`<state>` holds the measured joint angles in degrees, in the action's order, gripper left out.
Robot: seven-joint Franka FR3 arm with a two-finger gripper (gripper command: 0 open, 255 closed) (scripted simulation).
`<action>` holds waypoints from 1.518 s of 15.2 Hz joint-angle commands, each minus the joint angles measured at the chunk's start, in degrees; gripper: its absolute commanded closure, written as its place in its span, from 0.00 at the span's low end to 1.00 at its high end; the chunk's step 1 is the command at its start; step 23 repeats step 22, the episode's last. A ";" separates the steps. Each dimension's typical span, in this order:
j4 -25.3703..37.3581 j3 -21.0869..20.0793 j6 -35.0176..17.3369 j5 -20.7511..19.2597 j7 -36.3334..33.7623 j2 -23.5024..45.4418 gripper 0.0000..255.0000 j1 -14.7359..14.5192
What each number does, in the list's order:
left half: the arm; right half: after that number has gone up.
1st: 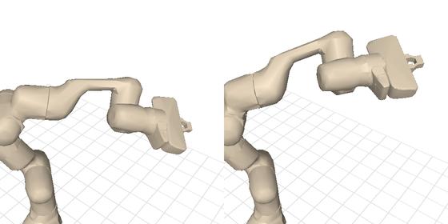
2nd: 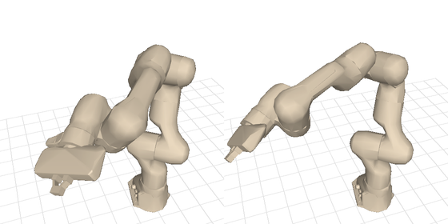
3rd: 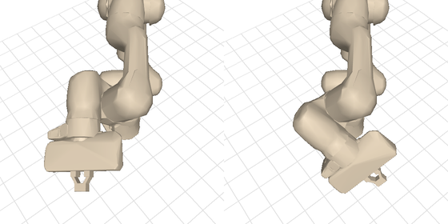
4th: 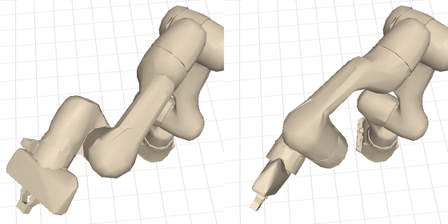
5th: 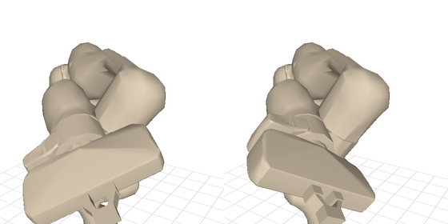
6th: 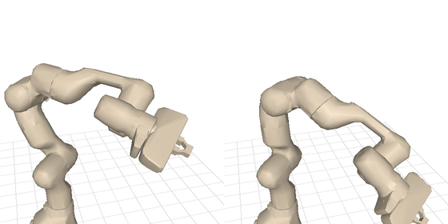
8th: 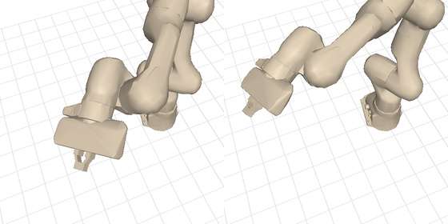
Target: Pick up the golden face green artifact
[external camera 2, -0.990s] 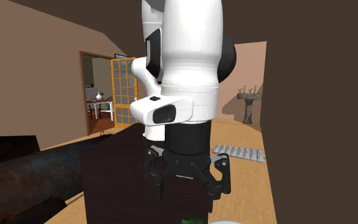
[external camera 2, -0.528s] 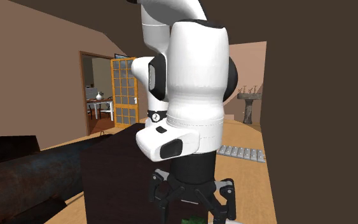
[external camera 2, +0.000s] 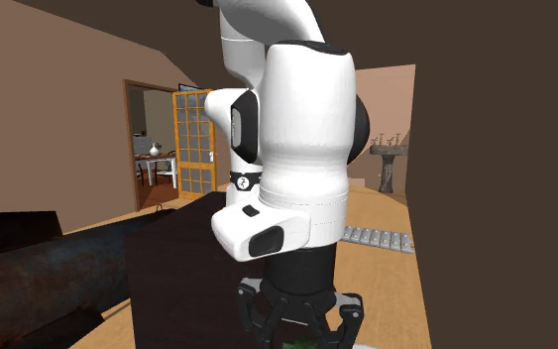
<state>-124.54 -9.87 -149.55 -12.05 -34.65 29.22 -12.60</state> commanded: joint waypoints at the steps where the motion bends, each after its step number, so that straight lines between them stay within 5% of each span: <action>1: -0.04 -0.04 -0.01 0.01 0.00 0.08 1.00 -0.04; 23: -1.28 -2.68 8.97 3.86 2.84 -10.33 1.00 1.91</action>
